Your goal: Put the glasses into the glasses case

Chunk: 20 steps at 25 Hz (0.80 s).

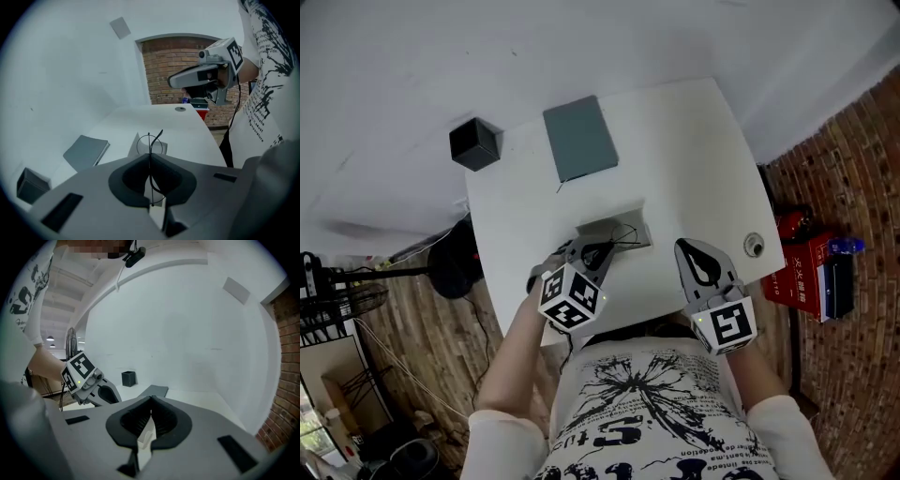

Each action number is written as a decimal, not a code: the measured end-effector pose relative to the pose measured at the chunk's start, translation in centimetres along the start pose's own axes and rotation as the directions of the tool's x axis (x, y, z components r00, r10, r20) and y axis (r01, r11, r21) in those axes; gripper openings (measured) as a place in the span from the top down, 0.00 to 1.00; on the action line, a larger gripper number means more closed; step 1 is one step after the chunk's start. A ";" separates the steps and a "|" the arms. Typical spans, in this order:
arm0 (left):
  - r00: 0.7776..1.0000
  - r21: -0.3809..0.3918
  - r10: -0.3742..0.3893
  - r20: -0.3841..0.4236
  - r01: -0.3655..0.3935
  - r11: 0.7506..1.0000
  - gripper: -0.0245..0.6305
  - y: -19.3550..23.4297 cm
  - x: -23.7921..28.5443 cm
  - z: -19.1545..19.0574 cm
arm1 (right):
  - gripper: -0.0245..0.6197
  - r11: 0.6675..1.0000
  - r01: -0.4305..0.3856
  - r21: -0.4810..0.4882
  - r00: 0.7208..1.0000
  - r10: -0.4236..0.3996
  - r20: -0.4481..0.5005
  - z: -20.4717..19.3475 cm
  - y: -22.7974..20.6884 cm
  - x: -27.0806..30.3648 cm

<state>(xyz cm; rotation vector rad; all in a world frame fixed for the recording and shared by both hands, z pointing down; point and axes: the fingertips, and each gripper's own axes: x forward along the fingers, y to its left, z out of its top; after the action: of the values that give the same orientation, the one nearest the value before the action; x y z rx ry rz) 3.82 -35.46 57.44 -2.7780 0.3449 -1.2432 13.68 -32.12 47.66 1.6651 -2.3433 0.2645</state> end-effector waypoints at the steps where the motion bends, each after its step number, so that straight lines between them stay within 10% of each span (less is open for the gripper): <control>1: 1.000 0.014 -0.012 -0.014 0.012 1.000 0.93 0.1 0.5 -0.2 | 0.94 1.000 0.007 0.004 1.000 -0.007 -0.004 -0.2 -0.2 0.1; 20: 0.975 0.041 -0.174 -0.138 0.181 0.983 0.93 -0.8 6.4 -2.8 | 0.94 0.998 0.048 0.028 0.996 -0.046 -0.071 -2.9 -1.8 0.8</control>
<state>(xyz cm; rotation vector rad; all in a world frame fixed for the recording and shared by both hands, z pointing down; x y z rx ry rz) 6.01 -36.10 64.08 -2.7379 0.0702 -1.4585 15.42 -32.60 50.68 1.6932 -2.2566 0.3444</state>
